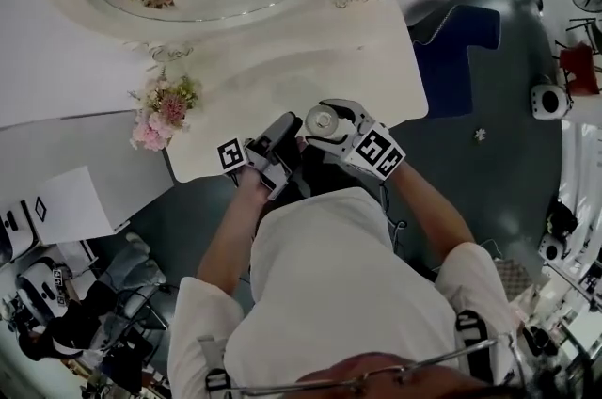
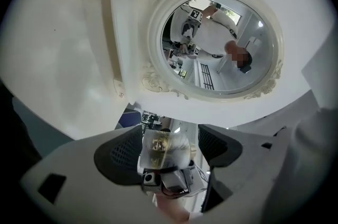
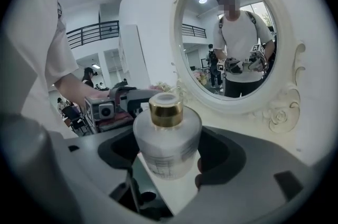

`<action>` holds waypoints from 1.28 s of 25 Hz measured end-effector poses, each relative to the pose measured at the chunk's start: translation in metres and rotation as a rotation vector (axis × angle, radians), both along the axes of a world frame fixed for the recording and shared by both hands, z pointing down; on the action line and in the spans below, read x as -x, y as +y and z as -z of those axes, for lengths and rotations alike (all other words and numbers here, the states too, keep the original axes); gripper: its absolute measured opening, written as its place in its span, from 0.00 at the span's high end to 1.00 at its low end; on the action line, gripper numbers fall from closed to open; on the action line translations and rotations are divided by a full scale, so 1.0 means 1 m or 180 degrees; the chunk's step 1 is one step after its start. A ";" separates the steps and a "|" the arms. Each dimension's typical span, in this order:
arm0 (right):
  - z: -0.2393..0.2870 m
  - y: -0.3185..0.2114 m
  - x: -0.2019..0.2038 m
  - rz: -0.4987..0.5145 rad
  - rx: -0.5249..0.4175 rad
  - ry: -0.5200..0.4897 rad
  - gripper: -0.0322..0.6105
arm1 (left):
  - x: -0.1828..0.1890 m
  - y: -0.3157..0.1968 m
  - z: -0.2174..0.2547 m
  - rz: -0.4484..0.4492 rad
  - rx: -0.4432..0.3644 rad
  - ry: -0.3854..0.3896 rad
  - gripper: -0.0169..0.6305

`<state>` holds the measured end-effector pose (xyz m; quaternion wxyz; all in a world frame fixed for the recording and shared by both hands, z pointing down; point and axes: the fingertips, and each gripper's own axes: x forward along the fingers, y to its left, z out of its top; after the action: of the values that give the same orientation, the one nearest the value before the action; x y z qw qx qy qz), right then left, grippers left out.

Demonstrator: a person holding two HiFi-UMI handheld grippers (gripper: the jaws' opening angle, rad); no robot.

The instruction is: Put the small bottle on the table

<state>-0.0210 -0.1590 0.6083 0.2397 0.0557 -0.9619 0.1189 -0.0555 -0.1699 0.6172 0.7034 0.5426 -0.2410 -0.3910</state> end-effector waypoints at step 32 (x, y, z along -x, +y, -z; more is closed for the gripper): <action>-0.235 -0.085 -0.025 -0.1123 0.0264 0.0646 0.42 | -0.016 0.000 -0.107 -0.0726 0.0498 -0.0230 0.48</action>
<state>0.0041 -0.2445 0.8432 0.3129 0.2252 -0.9024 0.1923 -0.0398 -0.1696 0.7238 0.7742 0.5236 -0.2326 -0.2688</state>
